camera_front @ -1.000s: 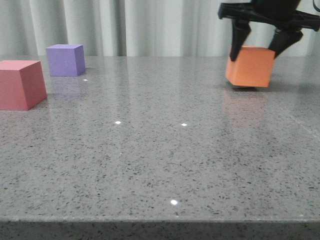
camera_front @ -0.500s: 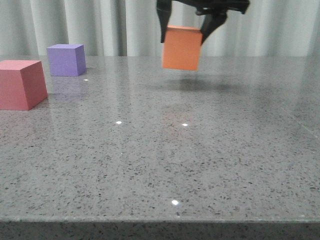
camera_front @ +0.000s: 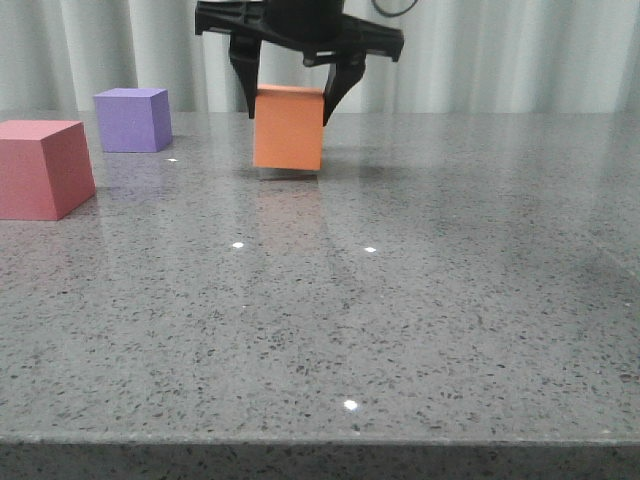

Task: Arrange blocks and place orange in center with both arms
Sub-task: 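Carry the orange cube with the right gripper toward the table center and release, then raise the open right gripper away from the orange cube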

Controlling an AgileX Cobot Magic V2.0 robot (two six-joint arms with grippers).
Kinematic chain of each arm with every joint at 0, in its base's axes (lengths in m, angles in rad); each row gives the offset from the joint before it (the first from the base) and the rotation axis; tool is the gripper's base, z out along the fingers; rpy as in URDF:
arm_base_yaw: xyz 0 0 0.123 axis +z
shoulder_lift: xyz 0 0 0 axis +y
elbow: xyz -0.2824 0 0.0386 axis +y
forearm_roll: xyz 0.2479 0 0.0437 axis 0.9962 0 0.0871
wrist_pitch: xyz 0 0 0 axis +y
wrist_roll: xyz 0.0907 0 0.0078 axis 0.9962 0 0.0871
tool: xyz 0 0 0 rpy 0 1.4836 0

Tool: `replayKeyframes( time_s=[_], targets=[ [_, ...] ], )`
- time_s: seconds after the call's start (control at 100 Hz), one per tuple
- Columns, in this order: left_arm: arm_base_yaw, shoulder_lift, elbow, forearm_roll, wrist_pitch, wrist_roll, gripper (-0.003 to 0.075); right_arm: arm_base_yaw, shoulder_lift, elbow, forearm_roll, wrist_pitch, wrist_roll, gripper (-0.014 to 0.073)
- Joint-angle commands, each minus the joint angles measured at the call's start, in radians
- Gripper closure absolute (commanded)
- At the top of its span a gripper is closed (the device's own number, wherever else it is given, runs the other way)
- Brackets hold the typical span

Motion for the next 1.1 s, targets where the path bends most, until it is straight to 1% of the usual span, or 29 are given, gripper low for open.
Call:
replayKeyframes(
  time_s=[0.0, 0.12, 0.16, 0.24, 0.26, 0.33, 0.38, 0.46, 0.56, 0.79, 0.94, 1.09],
  targets=[
    [0.001, -0.033, 0.044, -0.008, -0.082, -0.008, 0.0741, 0.001, -0.047, -0.038, -0.025, -0.024, 0.011, 0.0283],
    [0.001, -0.033, 0.044, -0.008, -0.082, -0.008, 0.0741, 0.003, -0.043, -0.038, -0.016, -0.024, 0.011, 0.0279],
    [0.001, -0.033, 0.044, -0.008, -0.082, -0.008, 0.0741, 0.003, -0.043, -0.038, -0.014, -0.024, 0.011, 0.0256],
    [0.001, -0.033, 0.044, -0.008, -0.082, -0.008, 0.0741, 0.003, -0.043, -0.038, -0.013, -0.024, 0.011, 0.0146],
    [0.001, -0.033, 0.044, -0.008, -0.082, -0.008, 0.0741, 0.003, -0.043, -0.038, -0.013, -0.023, 0.011, 0.0095],
    [0.001, -0.033, 0.044, -0.008, -0.082, -0.008, 0.0741, 0.003, -0.043, -0.038, -0.013, -0.019, 0.011, -0.0023],
    [0.001, -0.033, 0.044, -0.008, -0.082, -0.008, 0.0741, 0.003, -0.044, -0.038, -0.011, -0.019, 0.011, -0.0076],
    [0.001, -0.033, 0.044, -0.008, -0.082, -0.008, 0.0741, 0.003, -0.049, -0.038, -0.009, -0.019, 0.011, -0.0052],
    [0.001, -0.033, 0.044, -0.008, -0.082, -0.008, 0.0741, 0.003, -0.06, -0.049, -0.01, -0.014, 0.007, -0.0052],
    [0.001, -0.033, 0.044, -0.008, -0.082, -0.008, 0.0741, -0.008, -0.123, -0.072, -0.003, 0.003, -0.125, -0.0052],
    [0.001, -0.033, 0.044, -0.008, -0.082, -0.008, 0.0741, -0.057, -0.179, -0.072, 0.054, 0.02, -0.228, -0.0052],
    [0.001, -0.033, 0.044, -0.008, -0.082, -0.008, 0.0741, -0.125, -0.23, -0.072, 0.059, 0.059, -0.302, -0.0052]
  ],
)
